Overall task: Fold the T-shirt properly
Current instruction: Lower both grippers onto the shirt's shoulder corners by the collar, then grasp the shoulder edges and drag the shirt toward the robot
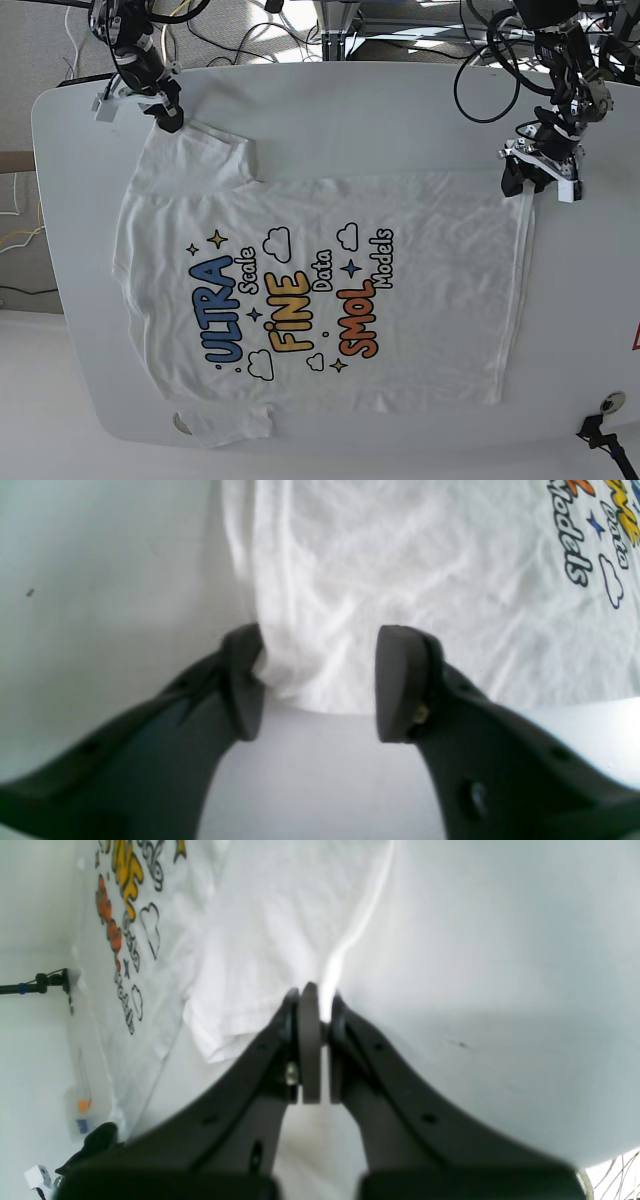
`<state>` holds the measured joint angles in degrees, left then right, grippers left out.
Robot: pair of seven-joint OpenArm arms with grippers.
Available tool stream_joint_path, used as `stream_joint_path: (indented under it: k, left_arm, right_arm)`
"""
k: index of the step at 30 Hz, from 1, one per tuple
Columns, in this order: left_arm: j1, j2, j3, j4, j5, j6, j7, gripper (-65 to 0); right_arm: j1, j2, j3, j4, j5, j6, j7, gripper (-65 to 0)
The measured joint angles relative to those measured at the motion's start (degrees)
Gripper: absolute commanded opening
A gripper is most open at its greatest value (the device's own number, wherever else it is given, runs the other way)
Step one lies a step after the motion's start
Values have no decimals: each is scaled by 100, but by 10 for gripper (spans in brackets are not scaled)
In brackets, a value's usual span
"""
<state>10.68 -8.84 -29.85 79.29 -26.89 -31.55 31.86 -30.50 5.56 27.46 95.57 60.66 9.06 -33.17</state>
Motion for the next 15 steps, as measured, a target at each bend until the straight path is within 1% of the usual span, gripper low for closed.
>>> stream_joint_path:
  k: [2, 5, 6, 11, 13, 15]
  left_arm:
    - [-105, -11, -22, -179, -33, -9, -46, -551]
    - [-232, -13, -17, -337, -42, -4, -48, -639]
    - [-229, -13, -11, -339, -31, -4, -39, -650]
    - [-203, -22, -11, -319, -55, -22, -35, -650]
    - [-160, -24, -9, -227, -48, -24, 7, -650]
    - [66, -33, 13, -50, -11, -24, 20, -650]
  right_arm:
    - [-2, 4, 0, 0, 0, 2, 9, -650]
    - [0, 2, 0, 0, 0, 0, 7, -650]
    - [0, 2, 0, 0, 0, 2, 7, -650]
    - [-20, 2, 0, 4, 0, 2, 4, -650]
    - [-184, -9, 7, 199, -4, 4, 11, -650]
    - [-400, -20, 22, 501, 13, 17, 7, -650]
